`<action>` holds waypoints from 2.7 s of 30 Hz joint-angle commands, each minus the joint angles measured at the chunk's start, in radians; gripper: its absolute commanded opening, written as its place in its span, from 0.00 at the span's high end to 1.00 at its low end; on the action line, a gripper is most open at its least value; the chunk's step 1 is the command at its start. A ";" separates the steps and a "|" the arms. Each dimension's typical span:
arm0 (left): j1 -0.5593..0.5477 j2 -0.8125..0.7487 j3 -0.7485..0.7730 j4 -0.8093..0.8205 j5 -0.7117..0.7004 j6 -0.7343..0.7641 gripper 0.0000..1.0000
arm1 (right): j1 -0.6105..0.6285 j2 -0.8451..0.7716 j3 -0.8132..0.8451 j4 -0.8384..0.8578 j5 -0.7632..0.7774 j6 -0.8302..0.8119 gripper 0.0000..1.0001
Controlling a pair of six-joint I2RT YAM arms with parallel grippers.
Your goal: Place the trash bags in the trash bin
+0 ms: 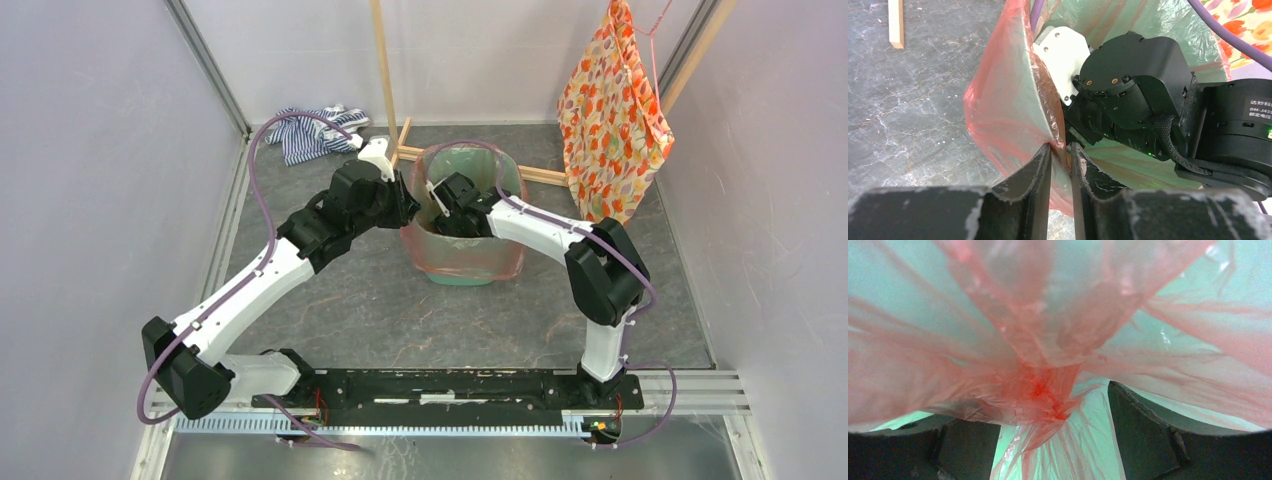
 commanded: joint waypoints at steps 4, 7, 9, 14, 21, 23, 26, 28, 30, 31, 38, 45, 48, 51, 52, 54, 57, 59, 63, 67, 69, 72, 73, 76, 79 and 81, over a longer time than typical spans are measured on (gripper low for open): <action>-0.007 0.030 0.054 -0.033 -0.013 0.091 0.74 | -0.004 0.020 0.092 -0.059 -0.038 -0.061 0.18; -0.007 0.035 0.053 -0.034 -0.014 0.091 0.74 | -0.007 0.024 0.107 -0.077 -0.034 -0.096 0.18; -0.007 0.035 0.053 -0.037 -0.020 0.089 0.74 | -0.008 0.018 0.106 -0.084 -0.030 -0.098 0.18; -0.007 0.030 0.050 -0.042 -0.058 0.068 0.75 | -0.008 -0.023 0.068 -0.080 -0.026 -0.083 0.19; -0.007 0.031 0.041 -0.043 -0.081 0.052 0.75 | -0.008 -0.084 0.043 -0.080 -0.021 -0.070 0.19; -0.006 0.031 0.039 -0.043 -0.084 0.047 0.75 | -0.009 -0.092 0.039 -0.086 -0.020 -0.071 0.19; -0.007 0.031 0.038 -0.042 -0.085 0.044 0.75 | -0.008 -0.110 0.030 -0.082 -0.022 -0.071 0.19; -0.007 0.032 0.039 -0.042 -0.084 0.042 0.75 | -0.008 -0.116 0.032 -0.085 -0.024 -0.071 0.19; -0.007 0.033 0.041 -0.042 -0.084 0.042 0.75 | -0.008 -0.124 0.033 -0.087 -0.023 -0.071 0.19; -0.007 0.033 0.041 -0.043 -0.085 0.042 0.76 | -0.009 -0.128 0.035 -0.091 -0.019 -0.071 0.19; -0.007 0.041 0.038 -0.042 -0.079 0.037 0.76 | -0.008 -0.159 0.053 -0.099 -0.013 -0.044 0.19; -0.007 0.043 0.036 -0.036 -0.081 0.034 0.76 | -0.008 -0.182 0.094 -0.130 0.015 -0.042 0.18; -0.007 0.040 0.035 -0.035 -0.083 0.033 0.75 | -0.008 -0.202 0.113 -0.134 0.014 -0.040 0.19; -0.007 0.029 0.038 -0.022 -0.085 0.028 0.69 | -0.008 -0.224 0.135 -0.132 -0.004 -0.035 0.18; -0.006 0.027 0.042 -0.019 -0.087 0.025 0.67 | -0.008 -0.229 0.140 -0.130 -0.013 -0.033 0.18; -0.005 0.021 0.056 -0.014 -0.082 0.016 0.62 | -0.008 -0.243 0.145 -0.122 -0.025 -0.026 0.18; -0.005 0.009 0.075 0.000 -0.077 0.003 0.55 | -0.009 -0.269 0.148 -0.108 -0.041 -0.020 0.18; -0.005 -0.001 0.087 0.004 -0.076 -0.004 0.51 | -0.008 -0.286 0.152 -0.103 -0.049 -0.014 0.18; -0.003 -0.029 0.095 0.016 -0.085 -0.017 0.45 | -0.008 -0.331 0.159 -0.084 -0.063 -0.001 0.17; -0.002 -0.046 0.093 0.019 -0.091 -0.021 0.41 | -0.009 -0.376 0.169 -0.070 -0.064 0.008 0.16; -0.003 -0.055 0.087 0.021 -0.090 -0.022 0.40 | -0.008 -0.399 0.167 -0.059 -0.056 0.014 0.16; -0.002 -0.071 0.082 0.025 -0.093 -0.021 0.38 | -0.009 -0.440 0.159 -0.044 -0.027 0.024 0.15; -0.001 -0.078 0.079 0.025 -0.100 -0.021 0.37 | -0.008 -0.455 0.154 -0.039 -0.010 0.029 0.15; 0.007 -0.107 0.060 0.026 -0.121 -0.024 0.36 | -0.009 -0.519 0.117 -0.007 0.040 0.039 0.15; 0.029 -0.137 0.031 0.032 -0.124 -0.028 0.37 | -0.008 -0.579 0.074 0.022 0.082 0.047 0.13; 0.043 -0.148 0.020 0.032 -0.110 -0.029 0.37 | -0.008 -0.604 0.065 0.019 0.098 0.050 0.13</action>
